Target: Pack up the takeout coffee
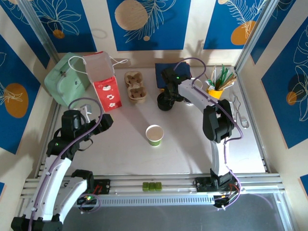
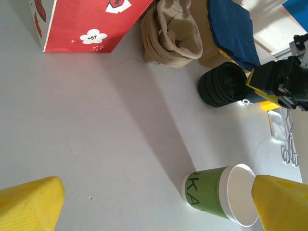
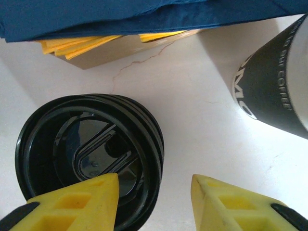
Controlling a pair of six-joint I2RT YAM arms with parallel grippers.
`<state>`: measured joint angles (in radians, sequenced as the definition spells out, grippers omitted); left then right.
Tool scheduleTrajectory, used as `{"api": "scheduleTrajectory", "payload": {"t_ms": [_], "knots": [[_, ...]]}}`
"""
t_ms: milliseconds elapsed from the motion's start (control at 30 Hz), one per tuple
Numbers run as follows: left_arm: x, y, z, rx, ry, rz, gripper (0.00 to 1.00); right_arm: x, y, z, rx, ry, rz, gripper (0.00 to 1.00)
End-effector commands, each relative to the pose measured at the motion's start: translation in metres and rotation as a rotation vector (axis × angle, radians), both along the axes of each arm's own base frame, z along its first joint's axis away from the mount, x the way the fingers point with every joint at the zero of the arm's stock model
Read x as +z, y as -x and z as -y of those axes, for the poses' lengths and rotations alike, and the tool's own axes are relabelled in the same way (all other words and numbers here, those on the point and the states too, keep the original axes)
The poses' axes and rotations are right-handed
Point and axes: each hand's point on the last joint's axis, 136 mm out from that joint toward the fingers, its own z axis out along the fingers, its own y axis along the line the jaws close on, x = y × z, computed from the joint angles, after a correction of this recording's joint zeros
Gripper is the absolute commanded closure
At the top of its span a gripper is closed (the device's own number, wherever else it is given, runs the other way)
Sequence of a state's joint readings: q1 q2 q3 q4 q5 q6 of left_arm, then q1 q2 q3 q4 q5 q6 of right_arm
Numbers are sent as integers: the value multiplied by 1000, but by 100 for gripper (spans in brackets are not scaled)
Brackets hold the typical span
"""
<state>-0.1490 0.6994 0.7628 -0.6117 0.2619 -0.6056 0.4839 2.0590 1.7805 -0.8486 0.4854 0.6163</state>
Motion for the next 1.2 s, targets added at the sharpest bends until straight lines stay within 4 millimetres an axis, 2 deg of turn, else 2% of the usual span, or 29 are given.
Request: {"api": "scheduleTrajectory", "payload": {"t_ms": [0,533,800,1167], "knots": [[-3,6,2,-9,11,-12,1,-4,-2,-7,13,-30,-15,58],[-4,8,1,-6,7,-14,1,-12,-3,-7,16,-22,-31,72],[-5,9,1,-4,6,-14,1,-12,-4,-9,21,-27,-30,75],[-4,9,0,-1,8,-12,1,-13,-5,-9,15,-30,-37,74]]}}
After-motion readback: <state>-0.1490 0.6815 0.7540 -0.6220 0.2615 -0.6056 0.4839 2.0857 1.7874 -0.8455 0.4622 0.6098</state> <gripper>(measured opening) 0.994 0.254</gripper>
